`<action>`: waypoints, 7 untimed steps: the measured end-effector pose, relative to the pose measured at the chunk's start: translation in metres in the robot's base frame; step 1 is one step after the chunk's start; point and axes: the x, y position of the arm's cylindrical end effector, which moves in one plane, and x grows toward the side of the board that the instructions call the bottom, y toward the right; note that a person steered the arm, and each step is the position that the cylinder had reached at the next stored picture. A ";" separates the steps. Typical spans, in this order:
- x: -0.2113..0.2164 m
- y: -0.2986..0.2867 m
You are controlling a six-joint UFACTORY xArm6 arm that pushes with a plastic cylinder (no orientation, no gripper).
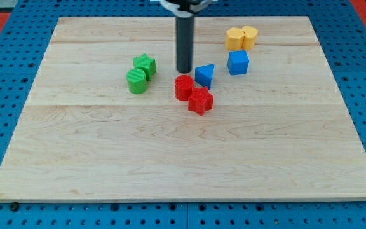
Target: Nudge the red star along with the red circle up a bit
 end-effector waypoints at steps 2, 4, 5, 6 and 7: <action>0.012 -0.118; 0.070 -0.119; 0.101 -0.108; 0.116 -0.101; 0.129 -0.073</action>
